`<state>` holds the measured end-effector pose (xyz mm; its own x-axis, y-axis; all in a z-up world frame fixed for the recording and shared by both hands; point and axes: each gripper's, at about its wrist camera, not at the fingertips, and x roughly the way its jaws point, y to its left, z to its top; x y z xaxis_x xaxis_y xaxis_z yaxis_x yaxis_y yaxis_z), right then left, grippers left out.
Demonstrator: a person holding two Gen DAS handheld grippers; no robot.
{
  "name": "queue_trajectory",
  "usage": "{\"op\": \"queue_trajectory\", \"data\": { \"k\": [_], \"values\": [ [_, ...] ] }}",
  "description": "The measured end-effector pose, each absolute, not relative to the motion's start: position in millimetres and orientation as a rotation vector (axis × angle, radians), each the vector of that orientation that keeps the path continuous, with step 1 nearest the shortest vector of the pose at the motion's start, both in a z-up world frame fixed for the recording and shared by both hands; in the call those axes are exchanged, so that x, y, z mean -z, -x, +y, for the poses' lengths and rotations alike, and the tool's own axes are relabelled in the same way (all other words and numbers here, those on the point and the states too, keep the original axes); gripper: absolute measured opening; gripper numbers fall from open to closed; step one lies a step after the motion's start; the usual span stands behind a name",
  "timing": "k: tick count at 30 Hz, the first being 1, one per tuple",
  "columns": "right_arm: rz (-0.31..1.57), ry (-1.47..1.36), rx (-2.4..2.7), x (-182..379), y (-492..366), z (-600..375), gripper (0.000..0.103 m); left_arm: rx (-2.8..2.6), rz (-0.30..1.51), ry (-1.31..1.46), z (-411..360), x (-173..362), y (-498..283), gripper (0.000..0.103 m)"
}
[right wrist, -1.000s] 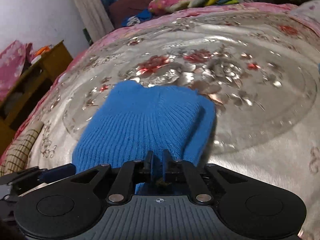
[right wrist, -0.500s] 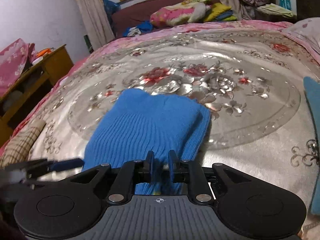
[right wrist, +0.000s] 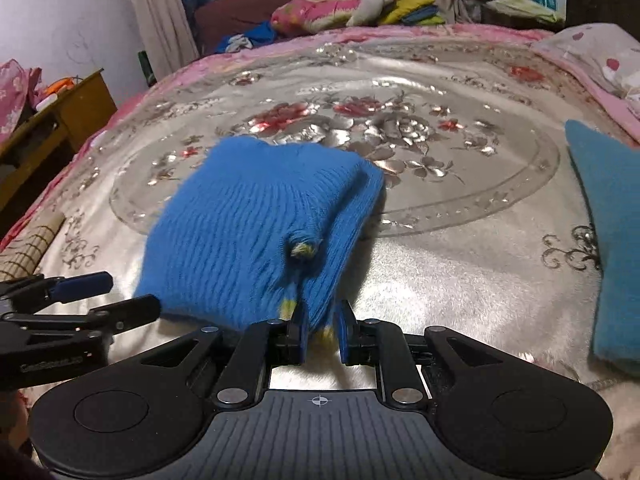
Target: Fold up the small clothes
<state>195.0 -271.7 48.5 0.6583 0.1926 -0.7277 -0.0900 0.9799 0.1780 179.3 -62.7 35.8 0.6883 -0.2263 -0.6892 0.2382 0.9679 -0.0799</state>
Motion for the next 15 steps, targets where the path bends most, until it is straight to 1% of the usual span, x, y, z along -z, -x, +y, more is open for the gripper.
{"op": "queue_trajectory", "data": {
  "k": [3, 4, 7, 9, 15],
  "values": [
    [0.831, -0.131, -0.169, -50.0, -182.7, -263.7, 0.017, 0.251, 0.762, -0.018, -61.7, -36.3, -172.7, 0.078],
    [0.829, -0.138, -0.172, -50.2, -178.8, -261.4, 0.02, 0.248, 0.762, -0.02, -61.7, -35.8, -170.7, 0.078],
    [0.825, -0.159, -0.187, -50.8, -167.1, -255.3, 0.022, 0.238, 0.765, -0.017, -59.8, -34.3, -163.5, 0.081],
    [0.813, -0.154, -0.187, -52.1, -158.2, -250.1, 0.022, 0.228, 0.766, -0.015, -58.3, -32.4, -158.0, 0.086],
    [0.802, -0.169, -0.183, -50.7, -135.6, -241.7, 0.027, 0.216, 0.768, -0.003, -53.0, -26.4, -137.4, 0.087]
  ]
}}
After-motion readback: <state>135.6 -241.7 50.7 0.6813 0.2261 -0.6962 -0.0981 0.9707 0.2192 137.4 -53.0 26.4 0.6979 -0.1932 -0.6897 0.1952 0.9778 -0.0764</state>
